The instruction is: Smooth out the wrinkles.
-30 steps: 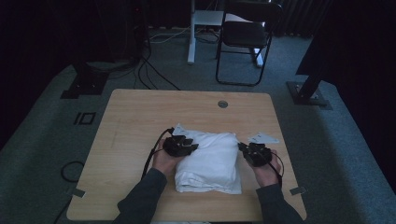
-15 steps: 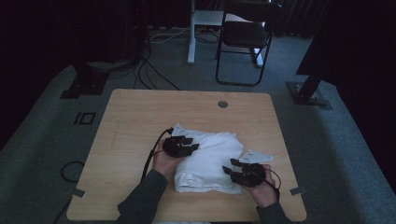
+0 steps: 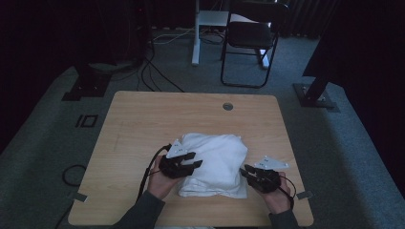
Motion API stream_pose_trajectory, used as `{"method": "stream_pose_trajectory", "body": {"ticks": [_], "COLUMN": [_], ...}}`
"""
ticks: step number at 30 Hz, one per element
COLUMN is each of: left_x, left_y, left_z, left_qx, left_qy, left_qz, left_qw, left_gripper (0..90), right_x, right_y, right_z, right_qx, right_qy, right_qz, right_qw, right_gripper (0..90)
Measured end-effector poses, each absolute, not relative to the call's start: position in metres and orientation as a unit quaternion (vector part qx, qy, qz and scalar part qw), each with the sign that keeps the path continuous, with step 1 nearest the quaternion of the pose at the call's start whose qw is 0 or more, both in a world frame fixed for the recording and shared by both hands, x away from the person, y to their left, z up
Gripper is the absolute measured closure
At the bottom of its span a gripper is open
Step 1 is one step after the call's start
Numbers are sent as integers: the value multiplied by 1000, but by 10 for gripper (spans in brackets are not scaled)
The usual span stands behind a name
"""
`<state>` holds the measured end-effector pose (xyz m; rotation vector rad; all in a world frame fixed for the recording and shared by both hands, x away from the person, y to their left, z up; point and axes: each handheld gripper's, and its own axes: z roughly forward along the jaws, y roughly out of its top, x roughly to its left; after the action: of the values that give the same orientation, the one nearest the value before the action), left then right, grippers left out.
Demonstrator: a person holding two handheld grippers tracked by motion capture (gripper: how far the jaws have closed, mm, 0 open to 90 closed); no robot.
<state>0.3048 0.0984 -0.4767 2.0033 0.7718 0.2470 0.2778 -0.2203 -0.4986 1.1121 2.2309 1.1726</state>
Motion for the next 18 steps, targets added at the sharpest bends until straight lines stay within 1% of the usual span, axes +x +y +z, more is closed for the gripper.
{"method": "stream_pose_trajectory", "body": {"ticks": [1,2,4,6,7,11,16,17,18], "left_x": [303,303,297,292,290,289,296,297,298], "left_y": [97,97,90,84,81,64,57,56,56], "left_z": [-480,-480,-493,-500,-503,-518,-529,-530,-531], "left_qx": [820,820,826,831,832,849,846,846,847], "left_qy": [317,317,320,312,308,295,300,301,301], "left_qz": [93,93,81,73,69,73,76,83,86], "left_qw": [468,468,457,455,457,433,434,432,430], "left_gripper": [568,568,564,558,558,558,574,580,583], "right_x": [278,278,281,288,288,304,318,322,329], "right_y": [-217,-217,-207,-194,-194,-178,-173,-173,-174], "right_z": [-496,-496,-494,-501,-501,-524,-538,-540,-543], "right_qx": [386,386,368,357,357,365,380,386,391], "right_qy": [793,793,797,811,811,836,843,841,839], "right_qz": [431,431,437,427,427,363,335,334,338], "right_qw": [192,192,194,183,183,192,183,181,170], "right_gripper": [605,605,542,518,518,528,530,531,534]}}
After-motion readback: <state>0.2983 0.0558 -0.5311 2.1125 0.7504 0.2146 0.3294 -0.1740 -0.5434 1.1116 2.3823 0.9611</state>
